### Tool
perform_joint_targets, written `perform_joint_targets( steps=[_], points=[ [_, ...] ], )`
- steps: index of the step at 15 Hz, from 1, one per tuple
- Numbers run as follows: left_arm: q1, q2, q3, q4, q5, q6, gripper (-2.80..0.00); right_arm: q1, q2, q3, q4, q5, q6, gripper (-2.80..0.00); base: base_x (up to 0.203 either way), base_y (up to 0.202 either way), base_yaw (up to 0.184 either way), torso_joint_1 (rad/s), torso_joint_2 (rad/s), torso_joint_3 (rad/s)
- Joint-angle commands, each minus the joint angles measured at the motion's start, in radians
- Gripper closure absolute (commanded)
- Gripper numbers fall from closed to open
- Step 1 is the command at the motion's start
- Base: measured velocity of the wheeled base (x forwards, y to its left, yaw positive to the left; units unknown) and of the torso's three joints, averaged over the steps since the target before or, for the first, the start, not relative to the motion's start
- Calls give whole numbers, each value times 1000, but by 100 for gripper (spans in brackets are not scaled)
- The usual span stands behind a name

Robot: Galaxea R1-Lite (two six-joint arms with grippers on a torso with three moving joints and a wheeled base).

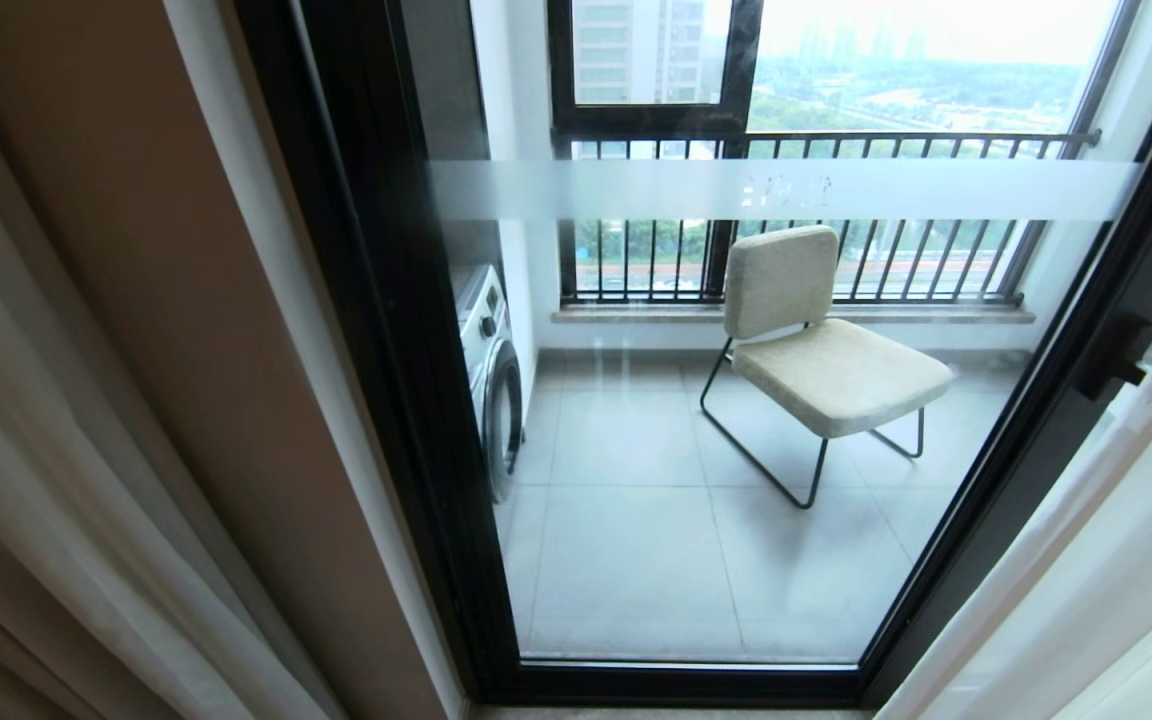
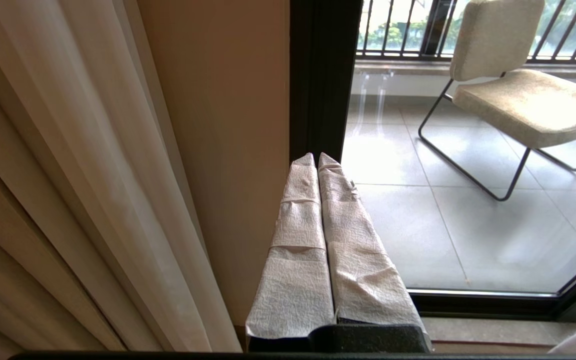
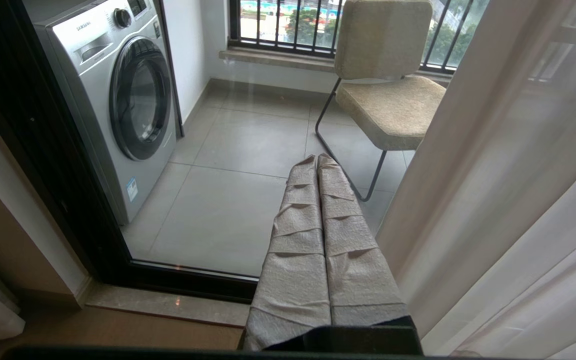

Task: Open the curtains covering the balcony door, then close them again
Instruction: Pull the inner curtains open on both sides

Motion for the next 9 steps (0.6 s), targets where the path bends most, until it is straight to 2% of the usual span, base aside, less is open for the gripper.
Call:
perform_joint_targets(
  steps=[1, 9],
  points=[
    [0, 0, 0, 1, 1, 0, 0, 0, 1, 0, 0, 1, -1, 0, 0, 0, 0, 0, 0, 0],
    [0, 0, 0, 1, 1, 7, 0, 0, 1, 0, 0, 1, -1, 0, 0, 0, 0, 0, 0, 0]
  ],
)
